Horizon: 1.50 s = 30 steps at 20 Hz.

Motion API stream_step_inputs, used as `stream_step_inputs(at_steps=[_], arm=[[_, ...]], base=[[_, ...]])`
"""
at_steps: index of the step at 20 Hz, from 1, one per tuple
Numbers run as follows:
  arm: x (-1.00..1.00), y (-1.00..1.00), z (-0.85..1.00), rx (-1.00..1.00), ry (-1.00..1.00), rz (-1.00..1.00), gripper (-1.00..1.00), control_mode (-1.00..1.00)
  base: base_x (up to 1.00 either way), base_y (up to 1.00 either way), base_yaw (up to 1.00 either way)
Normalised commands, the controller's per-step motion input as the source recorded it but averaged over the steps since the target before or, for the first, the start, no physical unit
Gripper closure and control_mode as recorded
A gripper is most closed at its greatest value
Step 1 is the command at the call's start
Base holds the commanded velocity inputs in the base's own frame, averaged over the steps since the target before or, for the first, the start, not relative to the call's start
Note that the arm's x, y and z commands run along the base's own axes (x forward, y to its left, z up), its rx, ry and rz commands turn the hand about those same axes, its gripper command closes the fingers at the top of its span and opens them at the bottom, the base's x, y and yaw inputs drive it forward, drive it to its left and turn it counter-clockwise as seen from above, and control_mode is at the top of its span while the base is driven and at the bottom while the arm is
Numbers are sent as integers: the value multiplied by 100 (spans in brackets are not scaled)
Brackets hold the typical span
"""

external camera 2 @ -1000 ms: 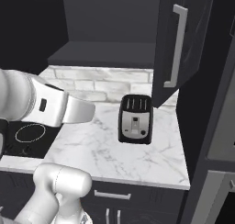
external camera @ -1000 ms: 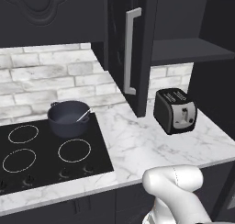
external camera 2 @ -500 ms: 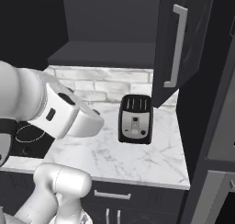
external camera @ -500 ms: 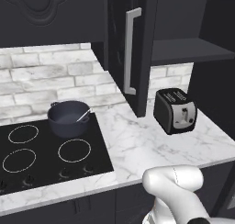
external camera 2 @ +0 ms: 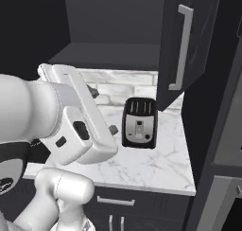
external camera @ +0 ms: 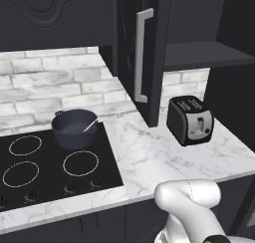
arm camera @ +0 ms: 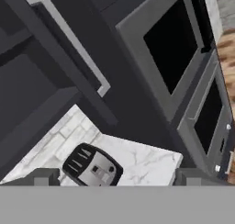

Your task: Open the cabinet and move the ladle to the pot. Then close the cabinet.

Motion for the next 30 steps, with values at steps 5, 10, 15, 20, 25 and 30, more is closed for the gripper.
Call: stream_step_inputs(at_steps=[5, 10, 15, 20, 25, 30], arm=[[10, -32, 0, 22, -9, -22, -100, -100], [13, -26, 0, 33, -4, -9, -100, -100], [1, -25, 0, 33, -22, 0, -100, -100], [12, -26, 0, 28, -23, 0, -100, -100], [23, -12, -2, 13, -23, 0, -100, -100], [28, -7, -12, 8, -27, 0, -100, -100]], base=[[0, 0, 0], [0, 0, 0], [0, 0, 0], [0, 0, 0], [0, 0, 0], [0, 0, 0]])
